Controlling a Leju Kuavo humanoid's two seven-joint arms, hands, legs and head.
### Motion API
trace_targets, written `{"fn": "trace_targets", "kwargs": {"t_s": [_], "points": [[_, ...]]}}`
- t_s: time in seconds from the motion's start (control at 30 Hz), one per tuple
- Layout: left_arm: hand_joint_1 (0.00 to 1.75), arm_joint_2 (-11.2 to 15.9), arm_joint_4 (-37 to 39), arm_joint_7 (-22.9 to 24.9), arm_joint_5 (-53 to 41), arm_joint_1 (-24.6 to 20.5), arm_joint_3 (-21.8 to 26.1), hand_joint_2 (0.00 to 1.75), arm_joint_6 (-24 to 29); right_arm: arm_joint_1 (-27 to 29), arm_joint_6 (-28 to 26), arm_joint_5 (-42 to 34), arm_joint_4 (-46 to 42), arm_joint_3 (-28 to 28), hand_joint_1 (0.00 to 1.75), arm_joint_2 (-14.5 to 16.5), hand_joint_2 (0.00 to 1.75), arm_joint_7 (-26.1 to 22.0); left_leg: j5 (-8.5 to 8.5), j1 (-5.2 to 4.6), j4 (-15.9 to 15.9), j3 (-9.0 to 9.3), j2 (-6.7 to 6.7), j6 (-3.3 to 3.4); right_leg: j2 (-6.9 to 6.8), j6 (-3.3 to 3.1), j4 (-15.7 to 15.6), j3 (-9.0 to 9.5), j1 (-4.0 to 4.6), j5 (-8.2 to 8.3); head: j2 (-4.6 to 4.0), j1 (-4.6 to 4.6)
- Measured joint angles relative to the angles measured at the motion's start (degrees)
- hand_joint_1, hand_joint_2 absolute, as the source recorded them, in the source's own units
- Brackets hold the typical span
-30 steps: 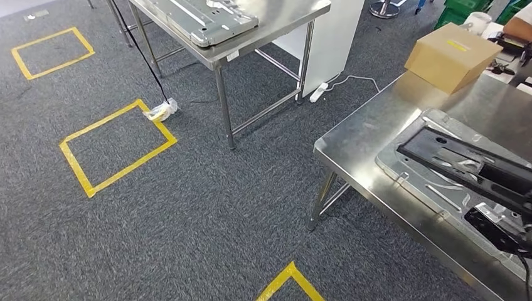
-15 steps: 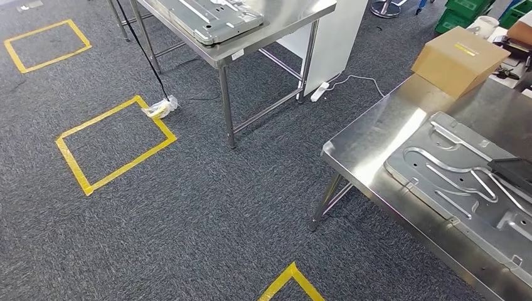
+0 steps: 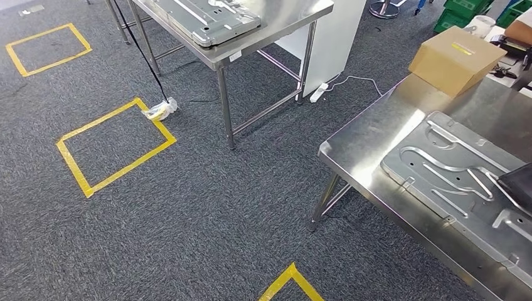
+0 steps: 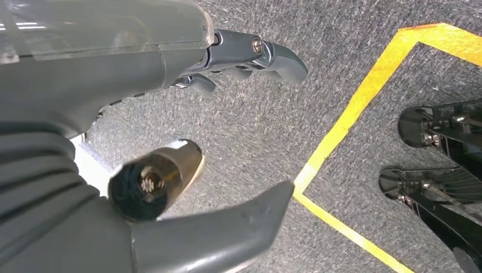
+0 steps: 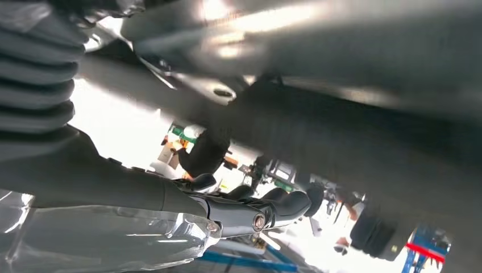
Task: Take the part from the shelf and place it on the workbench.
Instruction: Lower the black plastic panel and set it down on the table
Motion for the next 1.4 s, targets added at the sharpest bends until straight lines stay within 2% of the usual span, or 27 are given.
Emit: {"fn": "trace_targets", "kwargs": {"t_s": [0.23, 0.43, 0.57, 0.7, 0.8, 0.87, 0.97, 1.07, 1.13, 1.2, 1.23, 1.27, 1.3, 1.37, 1.4], "points": [[0.0, 0.0, 0.0, -0.1, -0.2, 0.0, 0.1, 0.0, 0.1, 0.6, 0.8, 0.6, -2.1, -0.6, 0.0, 2.8, 0.0, -1.6, 0.0, 0.03, 0.0, -0.01, 0.0, 0.0, 0.0, 0.0, 0.0, 0.04, 0.06, -0.01, 0.0, 0.0], [0.0, -0.2, 0.0, -0.3, -0.2, 0.2, 0.6, 0.0, 0.5, 2.0, 0.1, -1.4, -12.8, -0.5, 0.0, 6.4, 0.0, -3.2, 0.01, 0.04, -0.1, 0.01, -0.03, -0.02, -0.04, 0.0, 0.0, 0.09, 0.07, -0.01, 0.0, 0.0], [0.0, -0.5, 0.0, -0.9, -0.4, 0.5, 0.8, 0.0, 1.1, 3.6, -1.0, -7.0, -23.0, 2.0, 0.0, 8.6, 0.0, -6.1, 0.02, 0.03, -0.1, 0.01, -0.04, -0.03, 0.01, 0.0, 0.0, 0.13, 0.1, -0.02, 0.0, 0.0], [0.0, -0.6, 0.0, -1.9, -1.7, 0.4, 0.9, 0.0, 1.6, 3.7, -4.7, -6.7, -38.0, 12.5, 0.0, 10.6, 1.75, -9.2, 0.01, 0.02, -0.1, 0.11, 0.13, -0.08, 0.23, 0.02, 0.0, 0.13, 0.1, 0.0, 0.0, 0.0], [0.0, -0.6, 0.0, -2.6, -2.9, 0.3, 0.9, 0.0, 1.6, 2.6, -11.5, -1.6, -48.0, 24.0, 0.0, 11.7, 1.75, -12.1, -0.01, 0.01, 0.0, 0.1, 0.06, -0.1, 0.11, 0.04, 0.0, 0.14, -0.05, 0.0, 0.0, 0.0], [0.0, -0.6, 0.0, -3.1, -3.5, 0.3, 0.9, 0.0, 1.4, 1.4, -14.8, 1.1, -53.3, 32.0, 0.0, 12.0, 1.75, -12.2, -0.03, 0.0, 0.0, 0.04, -0.03, -0.08, 0.0, 0.06, 0.0, 0.14, -0.12, -0.02, 0.0, 0.0], [0.0, -0.6, 0.0, -3.7, -4.0, 0.3, 0.9, 0.0, 1.1, -0.3, -16.5, 2.7, -59.0, 43.4, 0.0, 12.1, 1.75, -10.9, -0.2, -0.06, 0.1, -0.06, -0.09, 0.1, -0.08, 0.18, -0.2, 0.18, -0.22, -0.09, 0.0, 0.0], [0.0, -0.7, 0.0, -4.1, -4.2, 0.5, 0.9, 0.0, 1.1, -1.1, -16.4, 1.8, -61.8, 50.2, 0.0, 12.1, 1.75, -10.7, -0.04, 0.29, -0.9, 0.39, -0.4, 0.5, -0.37, 0.57, 0.5, 0.24, -0.1, -0.86, 0.0, 0.01], [0.0, -1.0, 0.0, -4.2, -4.4, 0.5, 0.9, 0.0, 1.2, -1.3, -15.6, 1.0, -62.3, 53.9, 0.0, 12.2, 1.75, -10.7, 0.13, 0.58, -1.4, 0.82, -0.68, 0.74, -0.38, 0.77, 5.4, -1.89, -0.16, -3.57, 0.0, 0.03], [0.0, -1.3, 0.0, -4.2, -4.6, 0.5, 0.9, 0.0, 1.3, -0.8, -14.7, 0.6, -62.1, 58.0, 0.0, 12.6, 1.75, -10.7, 0.11, 0.61, -1.5, 0.88, -1.14, 0.79, -0.36, 0.81, 12.6, -5.9, -0.21, -6.68, 0.0, 0.03], [0.0, -1.5, 0.0, -4.2, -4.7, 0.5, 0.9, 0.0, 1.3, -0.3, -14.3, 0.0, -61.9, 60.1, 0.0, 12.9, 1.75, -10.7, 0.08, 0.6, -1.4, 0.9, -1.49, 0.78, -0.36, 0.79, 14.9, -7.38, -0.23, -7.01, 0.0, 0.03], [0.0, -1.7, 0.0, -4.1, -4.7, 0.5, 0.9, 0.0, 1.4, 0.2, -13.9, -0.9, -61.6, 62.0, 0.0, 13.2, 1.75, -10.5, 0.05, 0.6, -1.4, 0.96, -1.92, 0.74, -0.33, 0.7, 15.2, -7.92, -0.24, -6.15, 0.0, 0.02], [0.0, -1.9, 0.0, -4.1, -4.7, 0.5, 0.9, 0.0, 1.5, 0.6, -13.4, -1.9, -61.4, 63.8, 0.0, 13.5, 1.75, -10.3, 0.01, 0.59, -1.4, 1.08, -2.43, 0.65, -0.18, 0.52, 13.2, -7.38, -0.24, -4.19, 0.0, 0.02], [0.0, -2.1, 0.0, -4.0, -4.8, 0.5, 0.9, 0.0, 1.5, 1.3, -12.9, -3.4, -60.9, 66.5, 0.0, 13.8, 1.75, -9.9, -0.06, 0.57, -1.3, 1.38, -3.46, 0.38, 1.27, -0.07, 5.8, -4.43, -0.14, 0.26, 0.0, 0.02], [0.0, -2.2, 0.0, -3.9, -4.8, 0.5, 0.9, 0.0, 1.5, 1.5, -12.7, -3.9, -60.6, 67.4, 0.0, 13.9, 1.75, -9.7, -0.06, 0.56, -1.3, 1.44, -3.92, 0.13, 2.07, -0.34, 2.8, -3.24, -0.05, 1.55, 0.0, 0.02]]}}
